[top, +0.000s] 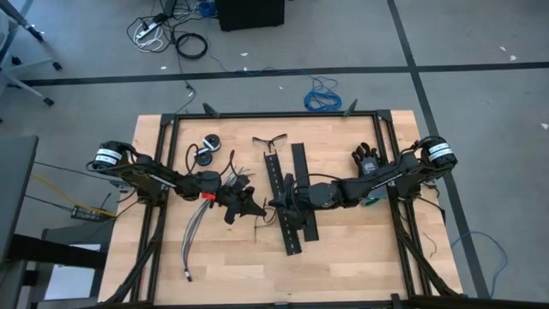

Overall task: Ziptie cables
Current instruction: Wrap the black zip tie on the cable

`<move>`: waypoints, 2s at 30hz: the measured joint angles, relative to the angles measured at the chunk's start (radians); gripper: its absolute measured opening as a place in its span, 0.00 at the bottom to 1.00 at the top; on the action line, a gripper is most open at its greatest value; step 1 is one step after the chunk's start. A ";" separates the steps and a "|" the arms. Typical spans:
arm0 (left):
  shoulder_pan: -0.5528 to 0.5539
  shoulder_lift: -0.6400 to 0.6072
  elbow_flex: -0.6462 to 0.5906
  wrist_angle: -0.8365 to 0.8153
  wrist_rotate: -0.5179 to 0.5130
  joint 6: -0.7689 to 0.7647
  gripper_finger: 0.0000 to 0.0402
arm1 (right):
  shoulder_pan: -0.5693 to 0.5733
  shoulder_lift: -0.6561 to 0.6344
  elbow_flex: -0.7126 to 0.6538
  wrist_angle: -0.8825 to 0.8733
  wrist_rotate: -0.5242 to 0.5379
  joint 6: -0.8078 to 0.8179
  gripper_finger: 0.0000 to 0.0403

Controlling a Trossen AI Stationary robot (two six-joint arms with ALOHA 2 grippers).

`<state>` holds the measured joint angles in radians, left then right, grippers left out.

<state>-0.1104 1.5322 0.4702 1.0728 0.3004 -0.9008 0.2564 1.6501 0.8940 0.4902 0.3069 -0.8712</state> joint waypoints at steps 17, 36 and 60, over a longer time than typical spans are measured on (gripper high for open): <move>0.000 0.052 -0.001 -0.006 -0.010 0.022 0.00 | 0.022 0.000 0.000 0.032 0.061 -0.056 0.00; 0.007 0.080 -0.001 0.088 0.015 0.002 0.00 | 0.021 0.000 0.000 -0.001 0.057 -0.065 0.00; 0.021 0.080 -0.001 0.060 0.046 0.012 0.00 | 0.025 0.000 0.000 -0.043 0.068 -0.052 0.00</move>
<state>-0.0895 1.6123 0.4694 1.1324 0.3466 -0.8890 0.2817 1.6501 0.8940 0.4476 0.3744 -0.9228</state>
